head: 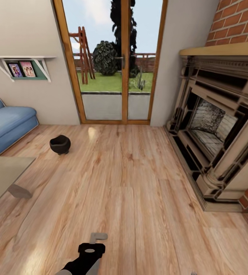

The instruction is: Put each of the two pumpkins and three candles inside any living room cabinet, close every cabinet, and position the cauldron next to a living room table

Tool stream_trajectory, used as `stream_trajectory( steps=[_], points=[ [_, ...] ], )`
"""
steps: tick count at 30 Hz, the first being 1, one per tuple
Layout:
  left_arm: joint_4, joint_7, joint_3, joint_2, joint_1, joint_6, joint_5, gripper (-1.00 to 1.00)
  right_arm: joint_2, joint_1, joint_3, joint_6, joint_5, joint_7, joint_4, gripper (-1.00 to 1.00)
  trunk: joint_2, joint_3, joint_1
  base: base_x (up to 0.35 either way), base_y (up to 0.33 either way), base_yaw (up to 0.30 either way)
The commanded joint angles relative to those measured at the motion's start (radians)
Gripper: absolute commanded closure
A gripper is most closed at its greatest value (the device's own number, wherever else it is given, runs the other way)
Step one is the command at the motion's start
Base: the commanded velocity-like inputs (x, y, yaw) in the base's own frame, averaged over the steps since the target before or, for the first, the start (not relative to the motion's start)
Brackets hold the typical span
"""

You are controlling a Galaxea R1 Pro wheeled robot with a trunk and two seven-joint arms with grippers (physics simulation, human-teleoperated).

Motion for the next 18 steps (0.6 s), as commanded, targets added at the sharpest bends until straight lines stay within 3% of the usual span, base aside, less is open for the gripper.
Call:
stream_trajectory(
  steps=[1,5,9,18],
  points=[
    [-0.001,0.008,-0.006,0.0,-0.001,-0.002,0.009,-1.0,0.006,-0.003,0.009,0.013,-0.003,-0.003,-0.002,-1.0,0.0,-0.001,0.001,0.35,0.0,0.0],
    [0.002,0.014,-0.003,0.0,-0.001,-0.05,0.014,-1.0,0.02,-0.005,0.025,0.004,0.001,-0.001,-0.002,-1.0,0.0,-0.001,0.001,0.35,0.0,0.0],
    [0.003,0.017,-0.001,0.0,-0.001,-0.064,0.015,-1.0,0.017,-0.004,0.036,-0.002,0.002,0.002,-0.001,-1.0,0.0,-0.001,0.001,0.35,0.0,0.0],
    [0.004,0.033,0.054,0.0,-0.001,-0.086,0.015,-1.0,0.012,-0.004,0.091,-0.004,0.002,0.002,-0.003,-1.0,0.0,-0.001,0.001,0.35,0.0,0.0]
  ],
)
